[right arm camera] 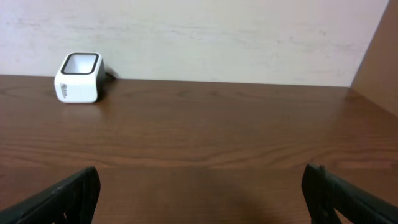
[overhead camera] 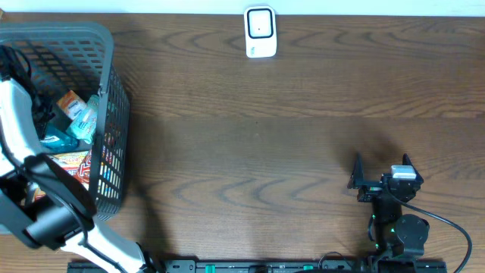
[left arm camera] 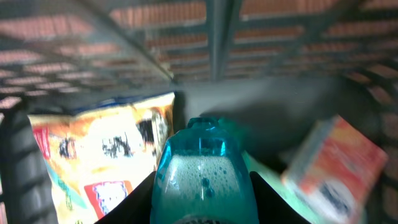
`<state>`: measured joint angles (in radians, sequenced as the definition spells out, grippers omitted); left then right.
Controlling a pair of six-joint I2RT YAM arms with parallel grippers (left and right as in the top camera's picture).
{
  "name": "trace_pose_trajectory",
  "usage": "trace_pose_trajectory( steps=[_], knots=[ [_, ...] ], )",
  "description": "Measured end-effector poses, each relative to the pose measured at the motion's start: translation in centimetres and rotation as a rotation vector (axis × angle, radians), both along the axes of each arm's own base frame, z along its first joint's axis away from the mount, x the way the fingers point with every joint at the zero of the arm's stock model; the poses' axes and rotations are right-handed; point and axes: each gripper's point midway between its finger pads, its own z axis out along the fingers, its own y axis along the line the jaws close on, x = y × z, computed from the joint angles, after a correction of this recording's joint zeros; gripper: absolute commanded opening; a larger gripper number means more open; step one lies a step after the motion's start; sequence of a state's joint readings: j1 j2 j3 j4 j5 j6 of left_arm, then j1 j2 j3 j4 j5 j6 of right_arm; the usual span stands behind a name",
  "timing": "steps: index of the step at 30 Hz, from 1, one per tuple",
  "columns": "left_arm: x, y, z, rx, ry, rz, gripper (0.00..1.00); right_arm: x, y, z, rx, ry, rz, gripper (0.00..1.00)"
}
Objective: Scan the item barcode
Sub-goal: 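Grasp the teal mouthwash bottle with the left gripper and lift, then carry the bottle to the white scanner and hold it there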
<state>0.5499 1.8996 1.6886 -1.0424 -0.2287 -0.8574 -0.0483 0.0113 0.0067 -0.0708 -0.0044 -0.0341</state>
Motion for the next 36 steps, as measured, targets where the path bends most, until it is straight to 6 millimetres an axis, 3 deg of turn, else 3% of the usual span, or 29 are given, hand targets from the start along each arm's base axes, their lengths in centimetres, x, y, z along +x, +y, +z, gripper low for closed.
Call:
trace_pose_trajectory(
  steps=[2,4,7,11,14,19,22,26,30,36],
  knots=[
    [0.0,-0.8,1.8,-0.008,-0.062,-0.011,0.33,0.0,0.0,0.0,0.000,-0.001,0.000,0.99],
    [0.0,-1.5,4.9,0.005,-0.153,-0.024,0.33,0.0,0.0,0.0,0.000,0.000,0.000,0.99],
    [-0.8,-2.9,10.8,0.058,-0.313,-0.047,0.33,0.0,0.0,0.0,0.000,0.000,0.000,0.99],
    [-3.2,-5.0,17.7,0.139,-0.494,-0.073,0.33,0.0,0.0,0.0,0.000,0.000,0.000,0.99],
    [-5.0,-7.0,21.6,0.171,-0.617,-0.107,0.33,0.0,0.0,0.0,0.000,0.000,0.000,0.99],
    [-6.3,-11.3,26.2,0.168,-0.802,-0.220,0.33,0.0,0.0,0.0,0.000,0.000,0.000,0.99],
    [-6.3,-14.8,28.0,0.124,-0.887,-0.334,0.33,0.0,0.0,0.0,0.000,0.000,0.000,0.99],
    [-5.8,-19.8,28.4,0.026,-0.924,-0.502,0.33,0.0,0.0,0.0,0.000,0.000,0.000,0.99],
    [-4.3,-24.6,27.3,-0.077,-0.891,-0.677,0.33,0.0,0.0,0.0,0.000,0.000,0.000,0.99],
    [-1.0,-31.2,23.6,-0.166,-0.742,-0.971,0.33,0.0,0.0,0.0,0.000,-0.001,0.000,0.99]
  ],
)
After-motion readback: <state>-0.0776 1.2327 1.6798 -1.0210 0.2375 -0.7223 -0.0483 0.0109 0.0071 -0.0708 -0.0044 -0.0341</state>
